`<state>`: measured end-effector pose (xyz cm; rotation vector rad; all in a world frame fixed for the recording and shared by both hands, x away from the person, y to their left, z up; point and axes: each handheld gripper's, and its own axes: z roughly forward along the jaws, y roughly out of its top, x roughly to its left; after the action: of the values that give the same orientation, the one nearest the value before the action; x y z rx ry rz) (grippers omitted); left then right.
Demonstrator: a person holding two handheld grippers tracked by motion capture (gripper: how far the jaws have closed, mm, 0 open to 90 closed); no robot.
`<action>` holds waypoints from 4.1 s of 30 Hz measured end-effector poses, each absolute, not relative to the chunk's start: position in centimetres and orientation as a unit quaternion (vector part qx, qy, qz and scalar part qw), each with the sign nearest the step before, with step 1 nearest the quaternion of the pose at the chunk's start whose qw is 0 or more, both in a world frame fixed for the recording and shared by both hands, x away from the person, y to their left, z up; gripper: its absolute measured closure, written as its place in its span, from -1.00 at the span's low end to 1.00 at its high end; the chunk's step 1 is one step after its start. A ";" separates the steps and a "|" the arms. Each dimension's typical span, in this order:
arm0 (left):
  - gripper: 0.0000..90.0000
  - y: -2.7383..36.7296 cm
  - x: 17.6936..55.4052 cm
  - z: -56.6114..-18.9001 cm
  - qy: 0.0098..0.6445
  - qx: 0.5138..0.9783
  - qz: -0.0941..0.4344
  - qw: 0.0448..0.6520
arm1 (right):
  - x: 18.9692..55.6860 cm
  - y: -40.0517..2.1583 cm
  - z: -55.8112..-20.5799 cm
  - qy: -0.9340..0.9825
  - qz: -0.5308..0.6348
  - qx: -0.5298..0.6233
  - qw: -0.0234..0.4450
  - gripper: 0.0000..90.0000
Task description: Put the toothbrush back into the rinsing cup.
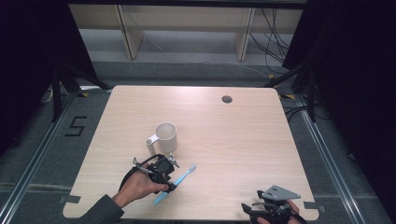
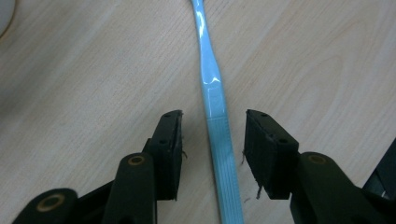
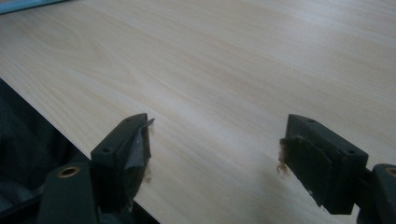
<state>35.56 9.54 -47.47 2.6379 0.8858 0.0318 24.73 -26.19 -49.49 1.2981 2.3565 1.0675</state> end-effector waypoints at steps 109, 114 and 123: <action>0.75 13.0 36.3 -39.5 0.294 0.891 0.069 0.338 | 24.7 -26.2 -49.4 0.813 0.370 0.430 0.133 -0.35; 0.75 14.5 35.7 -38.9 0.302 0.869 0.076 0.385 | 24.6 -26.2 -49.3 0.812 0.368 0.434 0.135 -0.35; 0.75 17.4 35.5 -38.7 0.334 0.824 0.120 0.442 | 24.6 -26.2 -49.3 0.810 0.372 0.434 0.133 -0.35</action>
<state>35.47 17.43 -38.74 2.0438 0.8288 0.2975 24.58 -26.19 -49.30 1.2586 2.3480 1.0780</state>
